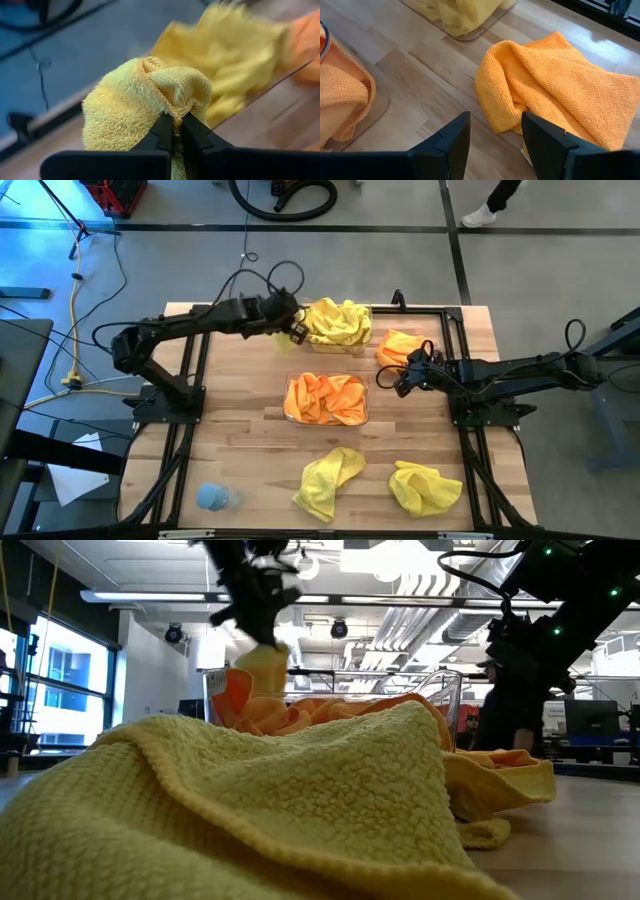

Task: Sort microfiber towel by color & place in baskets
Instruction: Put the yellow microfiber towel into the top transparent bin

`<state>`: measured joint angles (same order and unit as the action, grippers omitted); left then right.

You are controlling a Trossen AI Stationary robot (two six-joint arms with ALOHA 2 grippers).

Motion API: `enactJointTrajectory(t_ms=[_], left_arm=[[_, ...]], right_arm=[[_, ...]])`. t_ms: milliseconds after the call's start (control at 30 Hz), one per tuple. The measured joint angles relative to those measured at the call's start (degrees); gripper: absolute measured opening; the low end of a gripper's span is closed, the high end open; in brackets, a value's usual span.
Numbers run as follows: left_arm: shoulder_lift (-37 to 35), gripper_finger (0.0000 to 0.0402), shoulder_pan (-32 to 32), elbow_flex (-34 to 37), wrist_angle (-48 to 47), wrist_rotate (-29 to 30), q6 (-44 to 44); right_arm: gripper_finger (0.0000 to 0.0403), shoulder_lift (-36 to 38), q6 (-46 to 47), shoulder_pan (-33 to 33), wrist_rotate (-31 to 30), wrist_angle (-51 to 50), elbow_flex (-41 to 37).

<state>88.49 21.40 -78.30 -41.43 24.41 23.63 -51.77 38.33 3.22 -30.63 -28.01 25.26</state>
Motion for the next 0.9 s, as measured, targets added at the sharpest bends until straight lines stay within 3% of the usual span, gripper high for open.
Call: enactJointTrajectory(t_ms=[200,400,600,733,900], left_arm=[[3.37,0.0001,-1.24,-12.2,0.19,-0.61,-4.79],[7.58,0.0,-2.33,-19.69,-1.78,-1.91,-5.74],[12.17,0.0,-1.19,-20.44,-2.53,-2.23,-5.91],[16.08,0.0,1.83,-20.44,-2.18,-6.91,-4.87],[22.26,0.0,5.52,-20.46,-1.63,-7.9,-3.14]], right_arm=[[0.0173,-0.02,-0.74,0.0,-0.09,0.02,0.0],[0.0173,-0.02,-0.91,0.0,-0.84,0.02,0.0],[0.0173,-0.02,-1.14,0.02,-0.88,0.02,0.0],[0.0173,-0.02,-1.25,0.02,-0.88,0.03,0.02],[0.0173,-0.02,-1.27,0.02,-0.88,0.04,0.02]])
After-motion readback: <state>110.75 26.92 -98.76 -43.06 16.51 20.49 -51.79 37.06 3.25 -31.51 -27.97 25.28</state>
